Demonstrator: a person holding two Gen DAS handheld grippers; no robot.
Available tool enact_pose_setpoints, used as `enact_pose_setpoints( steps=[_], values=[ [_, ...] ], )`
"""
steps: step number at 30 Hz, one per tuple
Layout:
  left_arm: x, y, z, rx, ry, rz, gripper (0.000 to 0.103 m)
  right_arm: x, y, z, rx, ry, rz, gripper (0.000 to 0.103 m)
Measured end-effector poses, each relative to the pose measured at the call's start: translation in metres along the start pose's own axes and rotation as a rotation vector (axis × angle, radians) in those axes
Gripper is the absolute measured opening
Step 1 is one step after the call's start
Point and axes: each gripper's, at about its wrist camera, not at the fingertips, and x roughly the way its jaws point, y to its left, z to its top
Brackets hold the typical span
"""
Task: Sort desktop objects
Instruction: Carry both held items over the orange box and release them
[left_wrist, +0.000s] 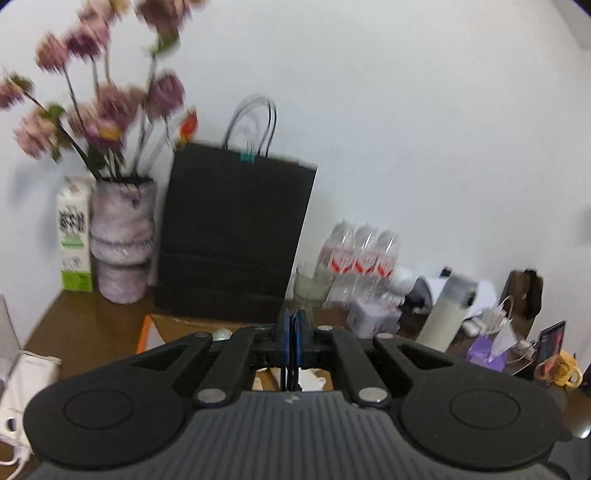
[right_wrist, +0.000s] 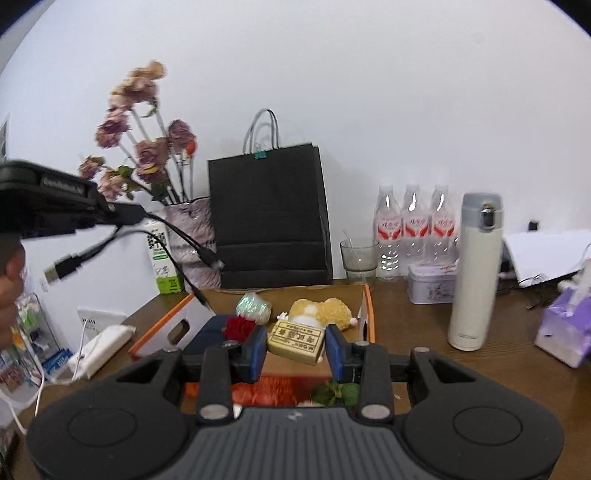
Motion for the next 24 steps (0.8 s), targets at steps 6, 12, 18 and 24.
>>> enact_pose_setpoints(
  steps=[6, 12, 18, 24],
  values=[
    [0.102, 0.009, -0.006, -0.084, 0.149, 0.011, 0.004, 0.101, -0.020, 0.037, 0.012, 0.148, -0.022, 0.033],
    [0.188, 0.027, -0.027, -0.065, 0.266, 0.127, 0.005, 0.198, -0.025, 0.038, -0.025, 0.353, -0.111, 0.033],
    [0.198, 0.043, -0.033, -0.001, 0.299, 0.157, 0.022, 0.227, -0.033, 0.025, -0.015, 0.391, -0.090, 0.034],
    [0.169, 0.042, -0.020, 0.018, 0.238, 0.174, 0.063, 0.216, -0.031, 0.036, 0.010, 0.375, -0.078, 0.071]
  ],
)
